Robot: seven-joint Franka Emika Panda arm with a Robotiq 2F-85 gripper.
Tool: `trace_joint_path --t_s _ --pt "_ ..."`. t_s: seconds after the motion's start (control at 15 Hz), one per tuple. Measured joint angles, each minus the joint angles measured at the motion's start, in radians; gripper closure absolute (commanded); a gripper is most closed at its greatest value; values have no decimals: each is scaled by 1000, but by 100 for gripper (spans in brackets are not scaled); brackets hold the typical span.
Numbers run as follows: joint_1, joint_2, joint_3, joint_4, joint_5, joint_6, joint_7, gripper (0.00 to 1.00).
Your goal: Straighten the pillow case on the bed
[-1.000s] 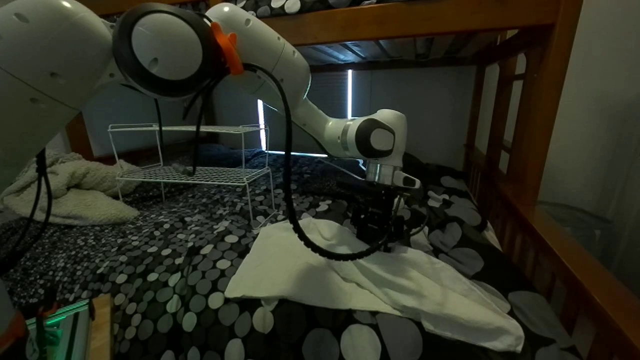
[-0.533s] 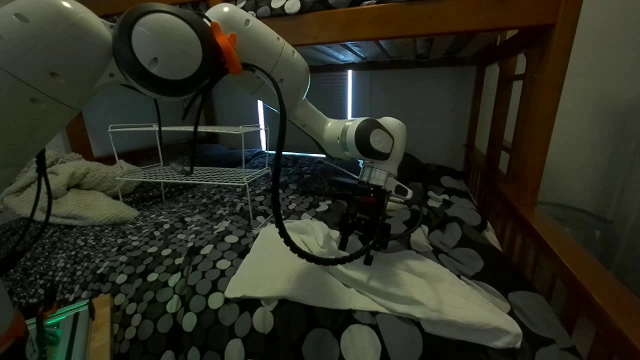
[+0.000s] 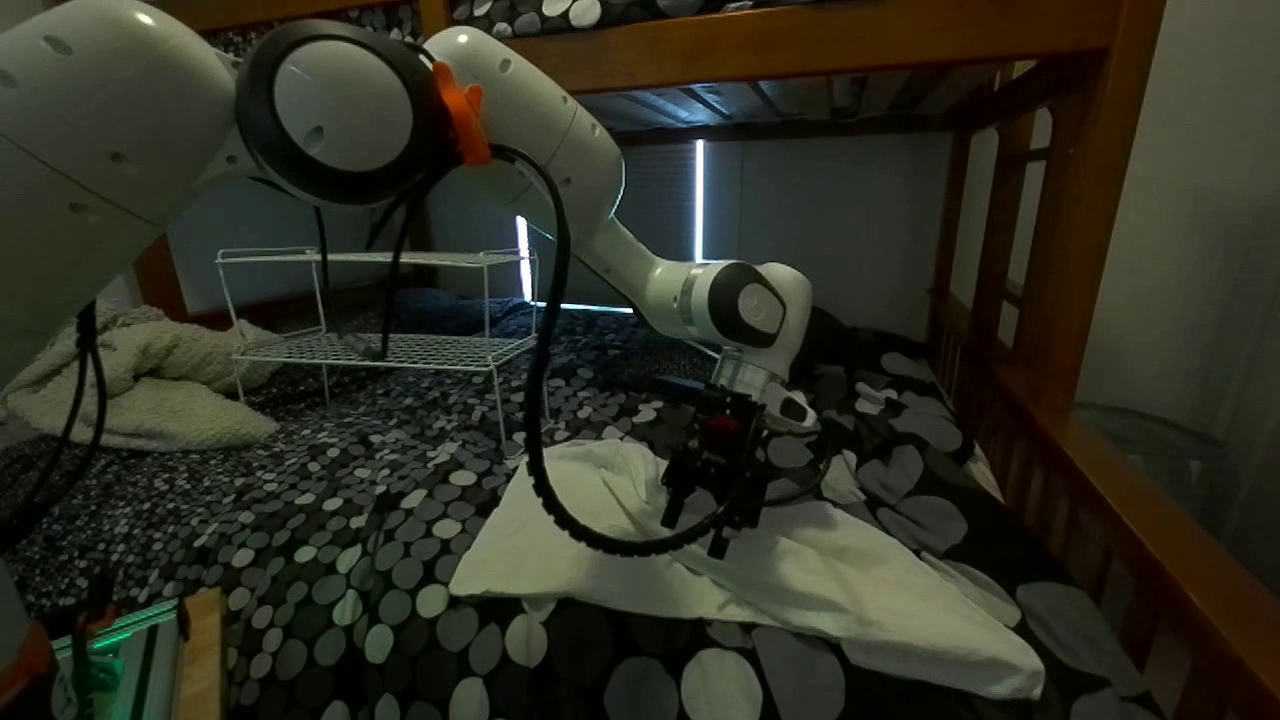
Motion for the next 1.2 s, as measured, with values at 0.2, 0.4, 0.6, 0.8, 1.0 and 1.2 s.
trace_joint_path --t_s 0.2,0.4,0.6,0.8,1.0,1.2 --pt "-2 4 -3 -13 2 -4 27 0" --pt "-7 -5 -3 -3 12 -3 31 0" --pt "-16 -44 -5 44 21 -7 37 0" --pt "-23 -65 -8 116 45 -13 71 0" --pt "-21 -34 -8 180 95 6 170 0" --pt "-8 34 -13 210 106 117 328 0"
